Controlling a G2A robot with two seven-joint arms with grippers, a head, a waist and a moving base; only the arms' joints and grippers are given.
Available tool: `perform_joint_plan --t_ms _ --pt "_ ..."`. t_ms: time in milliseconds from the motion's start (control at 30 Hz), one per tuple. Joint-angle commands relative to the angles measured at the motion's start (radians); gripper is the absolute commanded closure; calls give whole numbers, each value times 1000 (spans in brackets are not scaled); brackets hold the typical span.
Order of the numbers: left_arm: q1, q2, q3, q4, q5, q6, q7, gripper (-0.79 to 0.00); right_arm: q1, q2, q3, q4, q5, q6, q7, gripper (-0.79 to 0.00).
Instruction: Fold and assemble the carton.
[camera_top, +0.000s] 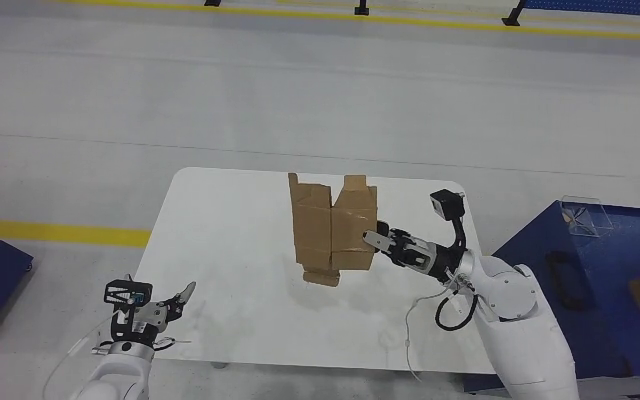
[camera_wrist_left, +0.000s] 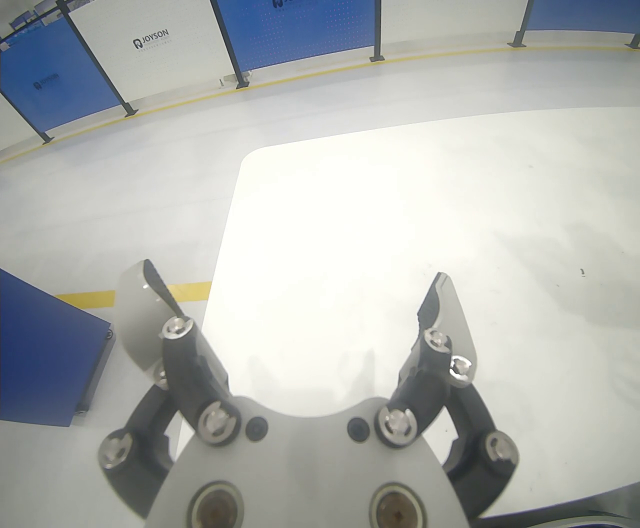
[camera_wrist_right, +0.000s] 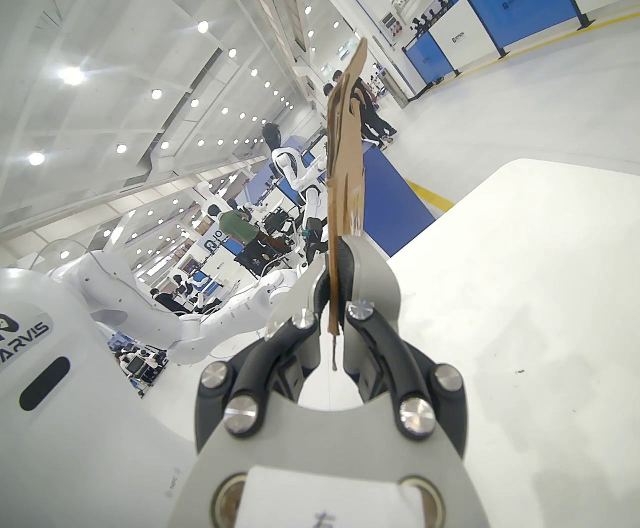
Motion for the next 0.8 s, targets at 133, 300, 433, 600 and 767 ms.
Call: perform_joint_plan --t_ms 133,300,433,600,767 --pt "0 0 0 0 0 0 0 -785 0 0 0 0 0 0 0 0" --pt "0 0 0 0 0 0 0 -785 0 0 0 0 0 0 0 0" --pt "0 0 0 0 0 0 0 -785 0 0 0 0 0 0 0 0" --pt "0 0 0 0 0 0 0 -785 20 -1 -42 76 344 119 139 0" --pt "0 0 0 0 0 0 0 -785 135 -7 -103 232 804 400 499 0"
